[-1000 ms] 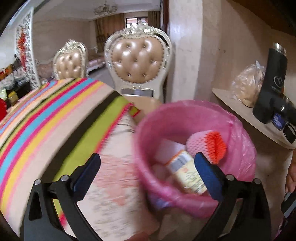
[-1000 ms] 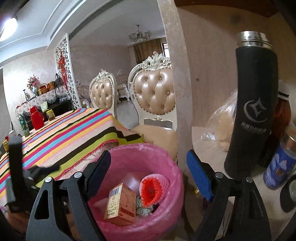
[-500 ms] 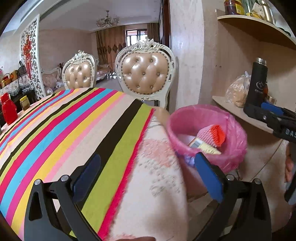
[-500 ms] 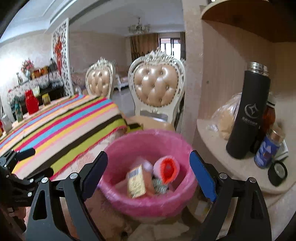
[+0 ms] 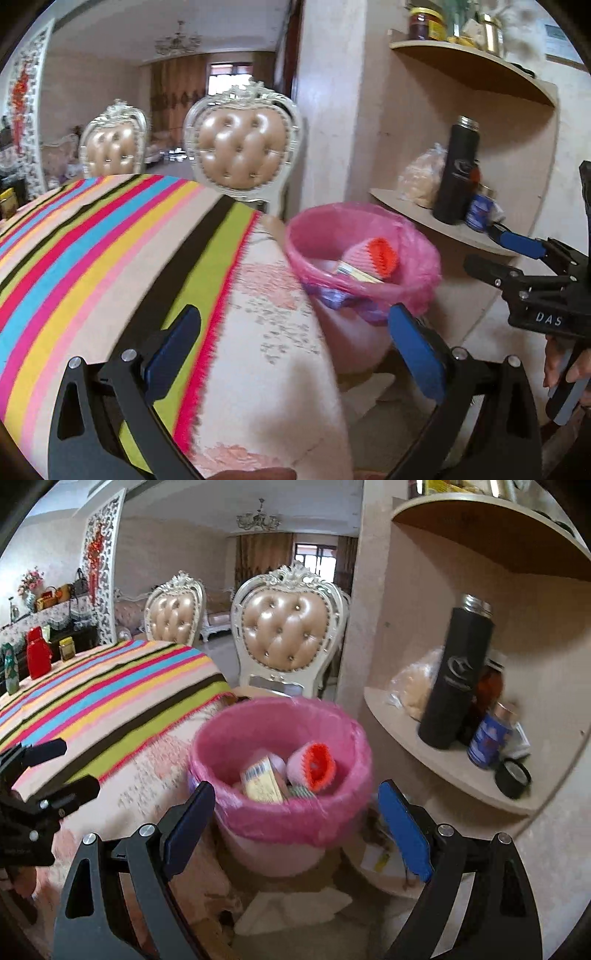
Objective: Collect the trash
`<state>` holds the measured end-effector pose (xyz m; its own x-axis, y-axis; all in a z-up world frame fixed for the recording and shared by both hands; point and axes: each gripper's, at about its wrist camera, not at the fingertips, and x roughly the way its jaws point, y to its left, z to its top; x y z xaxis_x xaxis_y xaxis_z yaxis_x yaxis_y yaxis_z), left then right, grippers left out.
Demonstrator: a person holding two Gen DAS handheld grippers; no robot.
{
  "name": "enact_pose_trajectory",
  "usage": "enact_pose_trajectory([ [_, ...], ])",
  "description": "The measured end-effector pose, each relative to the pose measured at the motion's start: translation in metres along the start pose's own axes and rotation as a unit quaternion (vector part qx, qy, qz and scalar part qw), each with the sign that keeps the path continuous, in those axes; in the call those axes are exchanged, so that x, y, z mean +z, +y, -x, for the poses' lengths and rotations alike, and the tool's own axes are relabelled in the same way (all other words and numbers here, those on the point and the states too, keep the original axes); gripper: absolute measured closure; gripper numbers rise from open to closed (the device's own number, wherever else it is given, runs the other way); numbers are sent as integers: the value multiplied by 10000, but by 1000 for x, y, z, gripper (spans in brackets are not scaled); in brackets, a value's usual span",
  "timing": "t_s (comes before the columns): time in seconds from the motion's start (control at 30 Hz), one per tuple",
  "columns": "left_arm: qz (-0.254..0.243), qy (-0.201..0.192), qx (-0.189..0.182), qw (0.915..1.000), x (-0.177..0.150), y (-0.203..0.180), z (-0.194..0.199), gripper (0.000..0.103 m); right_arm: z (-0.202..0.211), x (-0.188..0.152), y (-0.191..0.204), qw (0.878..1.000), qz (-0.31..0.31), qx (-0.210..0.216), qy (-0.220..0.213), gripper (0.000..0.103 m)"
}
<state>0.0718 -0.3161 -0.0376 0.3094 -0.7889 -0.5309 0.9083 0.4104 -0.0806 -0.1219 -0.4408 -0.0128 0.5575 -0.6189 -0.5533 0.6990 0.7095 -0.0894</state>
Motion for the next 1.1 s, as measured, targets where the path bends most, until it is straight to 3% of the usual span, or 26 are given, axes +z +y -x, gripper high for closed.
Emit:
enact_pose_trajectory([
  [0.23, -274, 9, -419, 9987, -4, -20, 4, 5, 18, -15, -13, 9996, -55, -279, -29, 18],
  [0.73, -253, 110, -477, 9985, -5, -17, -1, 5, 11, -28, -12, 10000, 40, -80, 35, 18],
  [1.1, -220, 145, -545, 9982, -4, -15, -4, 5, 13, -28, -7, 9997, 160, -157, 15, 18],
])
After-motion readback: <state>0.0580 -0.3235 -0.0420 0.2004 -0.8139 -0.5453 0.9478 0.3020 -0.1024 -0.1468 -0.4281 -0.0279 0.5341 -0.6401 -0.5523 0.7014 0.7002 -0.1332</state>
